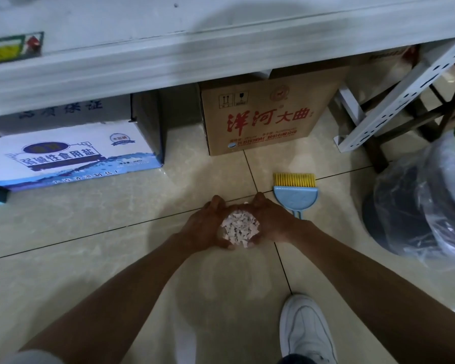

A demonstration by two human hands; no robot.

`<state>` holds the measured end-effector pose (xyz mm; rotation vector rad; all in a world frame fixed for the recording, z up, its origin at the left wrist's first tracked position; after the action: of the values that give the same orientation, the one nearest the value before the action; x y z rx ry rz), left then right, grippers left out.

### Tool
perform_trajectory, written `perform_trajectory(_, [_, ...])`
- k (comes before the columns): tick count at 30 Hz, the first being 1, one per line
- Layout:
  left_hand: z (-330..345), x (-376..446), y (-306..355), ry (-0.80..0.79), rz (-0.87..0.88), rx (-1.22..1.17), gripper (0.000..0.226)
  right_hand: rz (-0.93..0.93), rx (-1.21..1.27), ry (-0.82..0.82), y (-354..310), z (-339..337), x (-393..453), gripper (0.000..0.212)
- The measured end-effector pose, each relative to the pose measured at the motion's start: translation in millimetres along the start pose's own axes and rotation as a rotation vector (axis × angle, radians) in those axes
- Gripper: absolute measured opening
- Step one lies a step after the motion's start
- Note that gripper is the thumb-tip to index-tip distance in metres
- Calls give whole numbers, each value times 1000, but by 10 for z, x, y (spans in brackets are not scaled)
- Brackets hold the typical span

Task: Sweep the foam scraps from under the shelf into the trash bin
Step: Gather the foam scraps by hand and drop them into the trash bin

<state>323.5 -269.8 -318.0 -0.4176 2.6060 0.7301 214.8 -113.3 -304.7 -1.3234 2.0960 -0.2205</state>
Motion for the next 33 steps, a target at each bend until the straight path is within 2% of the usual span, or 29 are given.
perform_trajectory(2, [20, -83, -42, 23, 17, -9, 103, -17, -2, 20, 34, 34, -62, 101])
perform_trajectory(5, [55, -160, -42, 61, -62, 59, 129, 15, -30, 71, 69, 60, -171, 115])
perform_trajectory(7, [102, -188, 30, 61, -93, 115, 135, 33, -45, 93, 37, 90, -215, 123])
perform_trajectory(10, [181, -195, 188, 42, -135, 117, 132, 16, -82, 83, -51, 160, -188, 129])
perform_trajectory(13, [207, -152, 265, 57, -179, 38, 117, 6, -134, 79, -110, 214, -125, 126])
perform_trajectory(16, [192, -121, 276, 90, -185, -30, 98, 27, -51, 100, -131, 241, -96, 113])
perform_trajectory(22, [259, -101, 345, 165, -161, -188, 56, 67, 251, 272, -175, 255, -66, 69])
perform_trajectory(30, [203, 15, 437, 273, -235, -318, 10, 163, 327, 478, -200, 292, 62, 20])
perform_trajectory(33, [144, 71, 465, 288, -269, -340, 7, 181, 382, 494, -175, 239, 117, 12])
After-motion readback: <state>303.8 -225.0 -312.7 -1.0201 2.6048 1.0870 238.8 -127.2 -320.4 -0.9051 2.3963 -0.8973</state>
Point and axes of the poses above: each hand's wrist, its own x-axis towards the middle knuckle, its own z-axis out of the palm, y = z × x, the point moved 1 cm from there along x, towards the middle knuckle, and after that the axes turned 10 degrees about -z, right-handed, at the moved point
